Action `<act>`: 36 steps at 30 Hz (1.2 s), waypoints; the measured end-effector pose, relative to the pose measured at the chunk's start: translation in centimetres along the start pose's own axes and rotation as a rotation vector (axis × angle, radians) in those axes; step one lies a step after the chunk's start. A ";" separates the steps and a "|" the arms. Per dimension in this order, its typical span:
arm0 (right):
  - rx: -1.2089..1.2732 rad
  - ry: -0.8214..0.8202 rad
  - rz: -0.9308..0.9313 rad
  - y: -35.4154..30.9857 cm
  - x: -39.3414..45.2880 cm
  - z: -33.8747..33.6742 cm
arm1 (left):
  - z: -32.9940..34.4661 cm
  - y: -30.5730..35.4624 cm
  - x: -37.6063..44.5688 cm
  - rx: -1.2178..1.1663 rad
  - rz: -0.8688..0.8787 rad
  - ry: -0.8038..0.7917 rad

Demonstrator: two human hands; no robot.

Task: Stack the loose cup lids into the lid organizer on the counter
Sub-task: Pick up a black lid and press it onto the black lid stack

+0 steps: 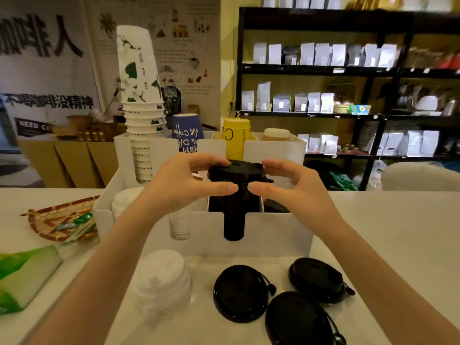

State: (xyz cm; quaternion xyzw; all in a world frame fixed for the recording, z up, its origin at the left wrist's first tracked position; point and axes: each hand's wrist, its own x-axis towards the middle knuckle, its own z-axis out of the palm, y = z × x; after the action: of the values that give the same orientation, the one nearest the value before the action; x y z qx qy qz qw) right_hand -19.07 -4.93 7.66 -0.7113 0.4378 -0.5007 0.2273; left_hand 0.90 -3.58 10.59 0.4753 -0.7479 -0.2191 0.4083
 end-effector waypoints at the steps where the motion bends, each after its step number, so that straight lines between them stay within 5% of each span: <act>1: 0.008 0.044 -0.020 0.1 0.4 0.2 | 0.2 -0.3 0.6 -0.014 0.006 0.038; 5: -0.008 0.130 -0.067 1.6 1.9 1.4 | 1.8 -2.0 2.3 -0.025 0.030 0.202; 10: -0.045 0.030 -0.023 4.1 3.0 2.7 | 3.9 -4.0 3.3 0.046 0.037 0.307; 32: -0.215 0.119 -0.021 5.4 2.5 4.1 | 4.3 -5.5 3.9 0.188 0.052 0.126; 36: -0.298 0.008 -0.044 5.1 2.3 3.7 | 4.4 -5.7 3.7 0.191 0.062 0.099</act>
State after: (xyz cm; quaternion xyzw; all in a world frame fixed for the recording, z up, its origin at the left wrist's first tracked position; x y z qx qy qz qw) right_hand -17.47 -9.92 3.44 -0.7446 0.4924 -0.4380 0.1064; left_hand -0.47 -9.72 5.50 0.4991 -0.7585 -0.1103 0.4043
